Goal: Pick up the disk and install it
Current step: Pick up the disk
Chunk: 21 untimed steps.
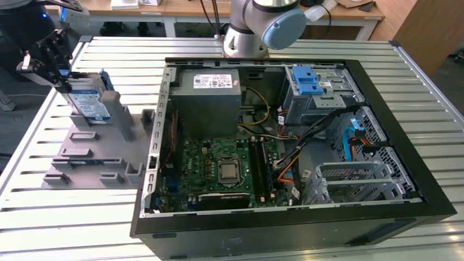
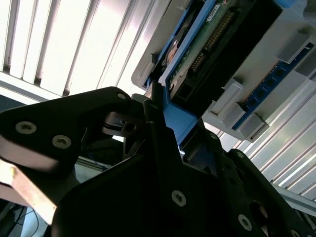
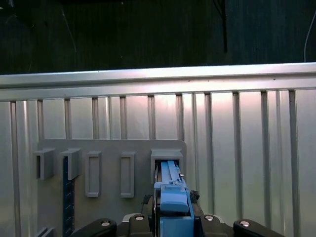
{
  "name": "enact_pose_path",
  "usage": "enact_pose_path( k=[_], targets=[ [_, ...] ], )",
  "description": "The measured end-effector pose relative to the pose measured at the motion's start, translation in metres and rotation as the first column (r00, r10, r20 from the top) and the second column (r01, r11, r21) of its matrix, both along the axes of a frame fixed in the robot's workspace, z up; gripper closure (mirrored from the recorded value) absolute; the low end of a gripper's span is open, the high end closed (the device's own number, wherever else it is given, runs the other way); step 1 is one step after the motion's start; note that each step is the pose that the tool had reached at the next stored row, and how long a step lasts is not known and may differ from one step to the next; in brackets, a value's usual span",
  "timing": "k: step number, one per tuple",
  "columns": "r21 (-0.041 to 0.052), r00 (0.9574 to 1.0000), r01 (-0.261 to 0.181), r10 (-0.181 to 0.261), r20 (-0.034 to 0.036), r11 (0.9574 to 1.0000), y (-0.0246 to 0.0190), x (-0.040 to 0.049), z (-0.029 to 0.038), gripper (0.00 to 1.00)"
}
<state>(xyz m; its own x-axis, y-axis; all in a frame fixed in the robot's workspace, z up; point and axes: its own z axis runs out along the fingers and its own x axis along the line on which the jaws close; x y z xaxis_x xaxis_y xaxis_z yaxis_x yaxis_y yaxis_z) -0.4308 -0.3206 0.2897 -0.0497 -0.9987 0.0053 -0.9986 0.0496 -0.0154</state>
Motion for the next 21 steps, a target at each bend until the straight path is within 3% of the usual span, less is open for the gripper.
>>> enact_pose_path(
  k=[17, 20, 21],
  targets=[
    [0.0000, 0.9998, -0.019, 0.019, 0.0000, 0.9998, -0.0001, 0.0000, 0.0000, 0.63],
    [0.0001, 0.9998, -0.020, 0.020, 0.0000, 0.9998, -0.0001, 0.0000, 0.0000, 0.62],
    [0.0001, 0.9998, -0.020, 0.020, 0.0000, 0.9998, -0.0001, 0.0000, 0.0000, 0.56]
  ],
)
